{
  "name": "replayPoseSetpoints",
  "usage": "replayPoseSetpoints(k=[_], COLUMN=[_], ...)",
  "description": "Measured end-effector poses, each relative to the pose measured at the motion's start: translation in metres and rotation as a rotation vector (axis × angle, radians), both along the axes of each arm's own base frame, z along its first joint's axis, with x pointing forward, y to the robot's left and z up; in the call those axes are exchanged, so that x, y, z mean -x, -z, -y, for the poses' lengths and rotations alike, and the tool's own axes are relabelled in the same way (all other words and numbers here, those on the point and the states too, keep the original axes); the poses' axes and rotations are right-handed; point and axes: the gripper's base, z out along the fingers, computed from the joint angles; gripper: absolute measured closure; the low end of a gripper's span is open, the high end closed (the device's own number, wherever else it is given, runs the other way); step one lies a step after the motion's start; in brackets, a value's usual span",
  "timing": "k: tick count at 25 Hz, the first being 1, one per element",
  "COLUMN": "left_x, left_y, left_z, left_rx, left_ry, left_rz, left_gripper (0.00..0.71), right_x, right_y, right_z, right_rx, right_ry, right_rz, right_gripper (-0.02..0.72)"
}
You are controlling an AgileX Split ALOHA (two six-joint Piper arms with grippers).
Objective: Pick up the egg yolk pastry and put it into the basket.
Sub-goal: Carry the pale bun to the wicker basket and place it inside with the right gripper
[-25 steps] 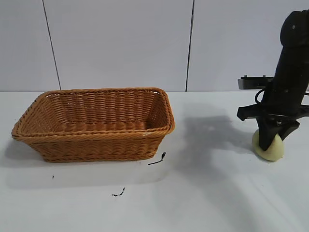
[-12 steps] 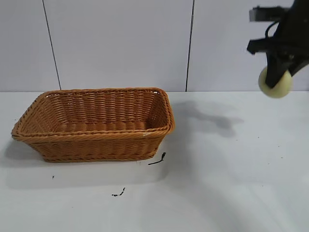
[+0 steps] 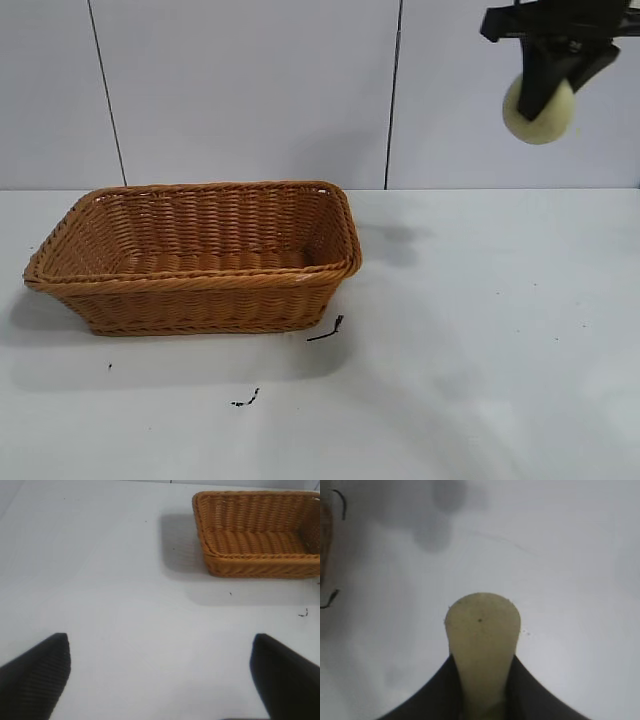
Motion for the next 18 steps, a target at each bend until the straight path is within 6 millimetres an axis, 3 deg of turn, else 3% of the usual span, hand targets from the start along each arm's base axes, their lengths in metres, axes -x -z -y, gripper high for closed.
replayPoseSetpoints(k=[4, 9, 14, 18], left_x=[0.0, 0.0, 0.0, 0.0], left_y=[0.0, 0.0, 0.0, 0.0], left_z=[0.0, 0.0, 0.0, 0.0], left_rx=[0.0, 0.0, 0.0, 0.0], left_ry=[0.0, 0.0, 0.0, 0.0], left_rz=[0.0, 0.0, 0.0, 0.0], left_gripper=[0.014, 0.014, 0.014, 0.014], right_x=[-0.007, 0.002, 0.01, 0.002], right_y=[0.001, 0.012, 0.061, 0.111], right_z=[-0.064, -0.149, -0.209, -0.225], right_rx=[-0.011, -0.032, -0.035, -0.028], right_ry=[-0.127, -0.286, -0.393, -0.404], right_rz=[0.037, 0.067, 0.051, 0.031], right_gripper=[0.601, 0.601, 0.601, 0.601])
